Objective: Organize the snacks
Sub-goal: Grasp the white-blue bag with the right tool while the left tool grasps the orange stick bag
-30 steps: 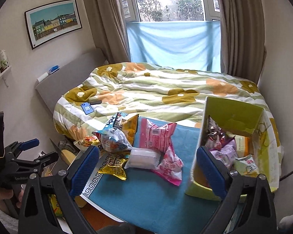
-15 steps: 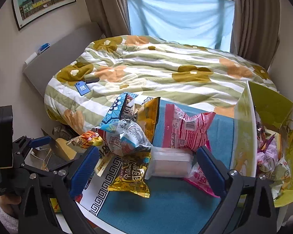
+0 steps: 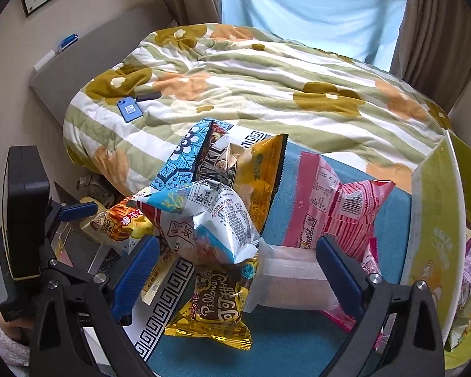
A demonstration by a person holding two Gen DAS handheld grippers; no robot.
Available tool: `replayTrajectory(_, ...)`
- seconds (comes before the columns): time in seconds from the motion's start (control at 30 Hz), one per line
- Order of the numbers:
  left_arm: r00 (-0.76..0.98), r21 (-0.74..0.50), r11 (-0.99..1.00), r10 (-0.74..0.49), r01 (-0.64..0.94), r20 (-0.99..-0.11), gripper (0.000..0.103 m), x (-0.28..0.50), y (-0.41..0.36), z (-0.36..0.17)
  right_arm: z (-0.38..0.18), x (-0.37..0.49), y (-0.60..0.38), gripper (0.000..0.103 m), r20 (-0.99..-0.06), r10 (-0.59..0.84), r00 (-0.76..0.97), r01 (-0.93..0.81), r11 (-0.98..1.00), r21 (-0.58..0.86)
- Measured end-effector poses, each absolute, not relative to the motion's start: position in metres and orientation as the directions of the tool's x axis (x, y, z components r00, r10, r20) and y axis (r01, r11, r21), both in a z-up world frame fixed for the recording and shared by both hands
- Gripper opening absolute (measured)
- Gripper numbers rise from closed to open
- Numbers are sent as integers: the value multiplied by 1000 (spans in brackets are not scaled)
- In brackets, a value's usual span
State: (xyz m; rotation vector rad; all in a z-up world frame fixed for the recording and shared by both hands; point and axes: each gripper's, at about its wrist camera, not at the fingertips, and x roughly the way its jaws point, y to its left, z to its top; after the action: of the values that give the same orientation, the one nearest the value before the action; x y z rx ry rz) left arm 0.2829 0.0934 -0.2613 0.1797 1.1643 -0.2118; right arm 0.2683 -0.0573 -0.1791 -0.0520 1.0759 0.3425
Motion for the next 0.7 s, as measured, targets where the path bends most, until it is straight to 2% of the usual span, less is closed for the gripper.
replayTrajectory(0.23, 343, 0, 959, -101, 282, -934, 101, 287, 92, -275, -205, 283, -42, 100, -884, 292, 365, -369, 917, 150)
replayTrajectory(0.57, 363, -23, 958, -130, 285, -923, 79, 283, 97, -273, -223, 292, -23, 99, -890, 322, 323, -453, 878, 154)
replayTrajectory(0.7, 363, -34, 959, -139, 283, -921, 75, 281, 100, -272, -230, 294, -16, 99, -893, 324, 311, -469, 870, 152)
